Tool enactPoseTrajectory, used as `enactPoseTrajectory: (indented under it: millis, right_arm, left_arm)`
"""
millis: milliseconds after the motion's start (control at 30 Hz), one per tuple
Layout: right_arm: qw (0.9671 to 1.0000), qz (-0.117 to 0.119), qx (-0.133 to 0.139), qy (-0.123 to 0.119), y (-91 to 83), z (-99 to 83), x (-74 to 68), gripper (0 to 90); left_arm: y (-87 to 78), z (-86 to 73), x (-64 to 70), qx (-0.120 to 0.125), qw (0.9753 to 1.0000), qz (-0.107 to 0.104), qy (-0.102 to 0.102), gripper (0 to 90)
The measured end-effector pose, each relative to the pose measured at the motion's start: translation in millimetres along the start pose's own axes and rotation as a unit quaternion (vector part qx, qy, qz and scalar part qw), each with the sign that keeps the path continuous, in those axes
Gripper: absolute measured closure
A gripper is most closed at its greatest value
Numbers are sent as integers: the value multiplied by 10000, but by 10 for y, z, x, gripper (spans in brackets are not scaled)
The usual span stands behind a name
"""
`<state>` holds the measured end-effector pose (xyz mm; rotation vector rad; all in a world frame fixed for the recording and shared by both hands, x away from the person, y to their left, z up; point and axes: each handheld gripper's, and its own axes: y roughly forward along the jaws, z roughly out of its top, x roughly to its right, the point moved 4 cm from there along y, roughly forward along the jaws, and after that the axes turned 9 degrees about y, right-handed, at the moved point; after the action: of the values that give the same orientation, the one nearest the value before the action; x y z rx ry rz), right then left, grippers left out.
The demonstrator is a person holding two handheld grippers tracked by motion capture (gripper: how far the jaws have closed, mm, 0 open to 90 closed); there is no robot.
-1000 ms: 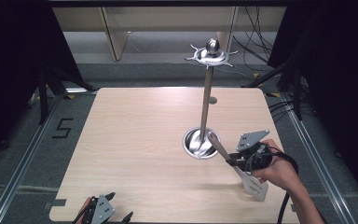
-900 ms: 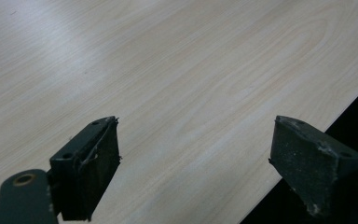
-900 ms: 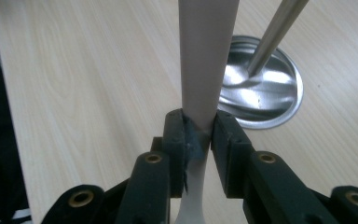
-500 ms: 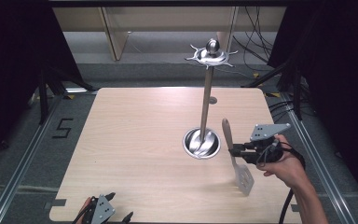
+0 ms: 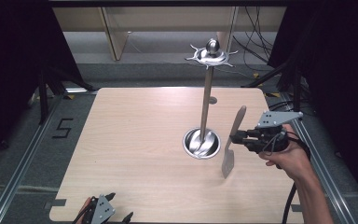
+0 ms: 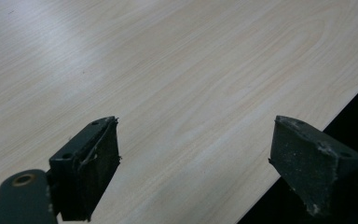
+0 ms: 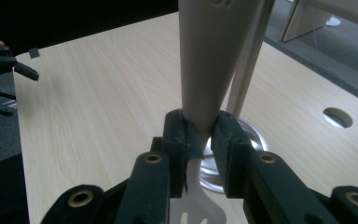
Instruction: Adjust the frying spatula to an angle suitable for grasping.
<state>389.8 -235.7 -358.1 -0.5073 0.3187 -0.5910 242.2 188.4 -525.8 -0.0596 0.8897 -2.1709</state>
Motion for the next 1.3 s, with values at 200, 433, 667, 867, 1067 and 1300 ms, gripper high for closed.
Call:
enactPoseTrajectory:
  millis: [200, 433, 667, 867, 1067, 1300]
  right_arm:
    - [9999, -96, 73, -84, -29, 208, -2, 764]
    - [9998, -116, 154, -43, -67, 468, 33, 764]
    - [9995, -226, 231, 11, -68, 635, 77, 764]
    - [9996, -243, 112, -25, -86, 732, 100, 764]
    - [9996, -272, 58, -50, -77, 826, 107, 764]
    - [9993, -367, 24, -74, -64, 917, 139, 764]
  left_arm:
    - [-2, 3, -2, 10, 10000, 23, -16, 148]
    - [-7, 5, 1, 50, 10000, 12, -31, 148]
    - [-7, 5, 3, 33, 10000, 1, -16, 148]
    - [-7, 6, 2, 51, 10000, 9, -28, 148]
    - [-8, 5, 3, 34, 10000, 2, -15, 148]
    - [-9, 1, -9, -3, 10000, 15, 55, 148]
